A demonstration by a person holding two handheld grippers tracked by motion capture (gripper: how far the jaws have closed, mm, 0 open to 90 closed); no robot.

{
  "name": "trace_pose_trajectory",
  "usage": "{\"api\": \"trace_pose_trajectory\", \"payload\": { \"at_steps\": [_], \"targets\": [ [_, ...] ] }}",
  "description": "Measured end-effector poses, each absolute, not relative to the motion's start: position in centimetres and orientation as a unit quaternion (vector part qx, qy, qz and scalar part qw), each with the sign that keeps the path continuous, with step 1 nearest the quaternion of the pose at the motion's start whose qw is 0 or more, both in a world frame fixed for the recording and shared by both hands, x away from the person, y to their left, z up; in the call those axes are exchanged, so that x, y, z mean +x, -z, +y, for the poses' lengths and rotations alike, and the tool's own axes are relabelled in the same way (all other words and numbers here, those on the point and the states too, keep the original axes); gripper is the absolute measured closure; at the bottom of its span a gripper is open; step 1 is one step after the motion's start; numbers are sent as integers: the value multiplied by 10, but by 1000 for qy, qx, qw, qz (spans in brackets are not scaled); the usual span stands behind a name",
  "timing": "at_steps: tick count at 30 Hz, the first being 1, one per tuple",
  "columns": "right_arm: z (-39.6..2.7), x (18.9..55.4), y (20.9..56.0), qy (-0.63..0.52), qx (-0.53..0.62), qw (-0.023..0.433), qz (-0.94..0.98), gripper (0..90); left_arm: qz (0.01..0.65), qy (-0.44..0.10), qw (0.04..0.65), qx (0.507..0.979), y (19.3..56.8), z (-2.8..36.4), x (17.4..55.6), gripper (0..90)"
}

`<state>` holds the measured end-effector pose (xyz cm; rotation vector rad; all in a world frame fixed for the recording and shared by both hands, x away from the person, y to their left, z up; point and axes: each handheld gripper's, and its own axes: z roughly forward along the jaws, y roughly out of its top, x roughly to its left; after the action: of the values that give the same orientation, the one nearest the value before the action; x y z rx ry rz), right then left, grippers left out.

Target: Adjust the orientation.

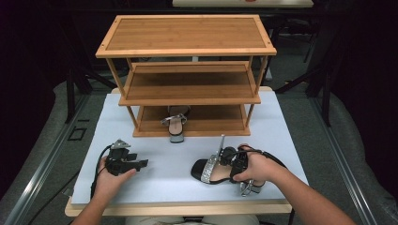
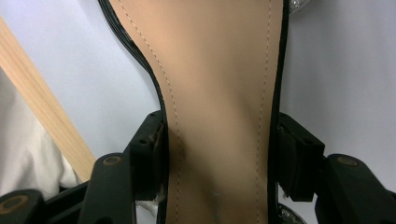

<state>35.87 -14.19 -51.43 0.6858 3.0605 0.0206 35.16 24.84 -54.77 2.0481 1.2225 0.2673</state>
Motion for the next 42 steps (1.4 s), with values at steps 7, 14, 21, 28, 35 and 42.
{"api": "trace_pose_trajectory", "payload": {
  "at_steps": [7, 14, 21, 28, 35, 42],
  "targets": [
    [-151, 359, 513, -39, 266, 2, 963, 424, 476, -104, 362, 795, 548, 249, 352, 379],
    [-158, 361, 505, -63, 312, 2, 948, 424, 476, -103, 362, 795, 548, 248, 352, 379],
    [-159, 372, 494, -75, 405, 8, 911, 423, 476, -103, 361, 795, 549, 247, 352, 379],
    [-150, 396, 494, -78, 445, 14, 892, 423, 476, -101, 361, 795, 550, 248, 352, 379],
    [-135, 430, 497, -78, 489, 34, 868, 423, 475, -100, 361, 796, 550, 248, 353, 379],
    [-127, 452, 501, -73, 520, 30, 851, 422, 473, -101, 361, 797, 550, 248, 353, 379]
  ]
}}
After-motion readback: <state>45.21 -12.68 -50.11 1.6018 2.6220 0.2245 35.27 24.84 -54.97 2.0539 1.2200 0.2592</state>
